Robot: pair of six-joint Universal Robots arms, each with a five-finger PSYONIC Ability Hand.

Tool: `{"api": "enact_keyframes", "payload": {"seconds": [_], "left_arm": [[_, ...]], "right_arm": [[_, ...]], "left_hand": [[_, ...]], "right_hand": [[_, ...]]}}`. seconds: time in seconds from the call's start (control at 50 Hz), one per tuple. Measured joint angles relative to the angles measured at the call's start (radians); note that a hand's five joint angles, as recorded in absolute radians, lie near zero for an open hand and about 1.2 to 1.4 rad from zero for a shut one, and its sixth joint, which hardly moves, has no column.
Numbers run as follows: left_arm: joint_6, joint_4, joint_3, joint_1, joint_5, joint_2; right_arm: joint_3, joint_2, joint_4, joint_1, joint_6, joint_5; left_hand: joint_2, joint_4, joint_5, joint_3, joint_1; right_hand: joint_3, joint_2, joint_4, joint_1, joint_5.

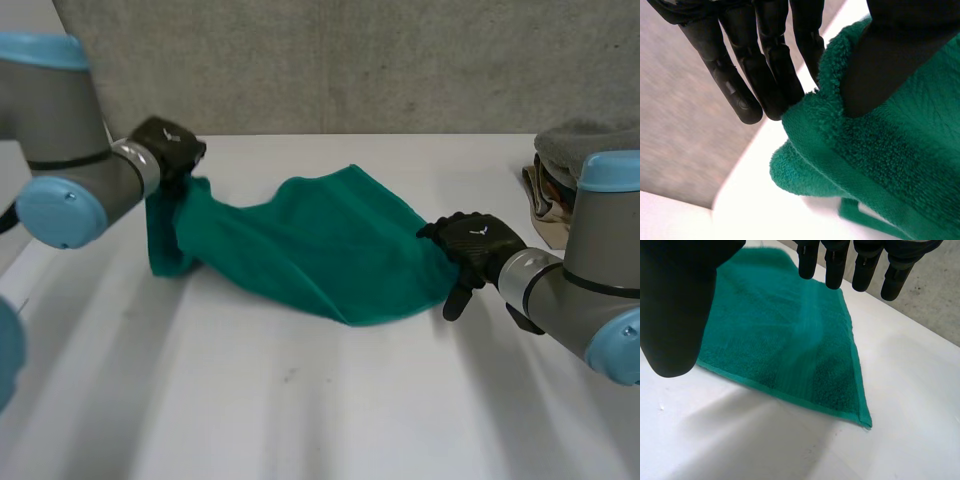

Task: Fold the laundry.

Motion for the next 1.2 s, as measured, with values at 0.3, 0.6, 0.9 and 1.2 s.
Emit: {"api": "enact_keyframes", "payload": {"seconds": [0.3,0.6,0.9,1.2], "left_arm": [[0.088,0.112,-0.311,-0.057,0.042,0.427],[-0.078,0.099,-0.286,-0.107,0.009,0.503],[-0.353,-0.052,-0.138,-0.191,-0.088,0.532],[-0.537,-0.123,-0.122,-0.155,-0.067,0.651]], "right_arm": [[0.025,-0.066,0.112,0.095,0.29,-0.038],[-0.002,0.068,-0.066,0.328,0.571,0.07],[-0.237,0.283,-0.108,0.428,0.837,0.407],[-0.219,0.206,-0.211,0.348,0.838,0.587]], "left_hand": [[0.004,0.004,0.0,0.01,0.0],[0.004,0.004,0.0,0.01,0.0],[0.004,0.004,0.0,0.011,0.0],[0.006,0.005,0.0,0.011,0.021]], "right_hand": [[0.0,0.0,0.0,0.0,0.0],[0.0,0.0,0.0,0.0,0.0],[0.046,0.048,0.043,0.038,0.042],[0.978,0.976,0.982,0.909,0.944]]}}
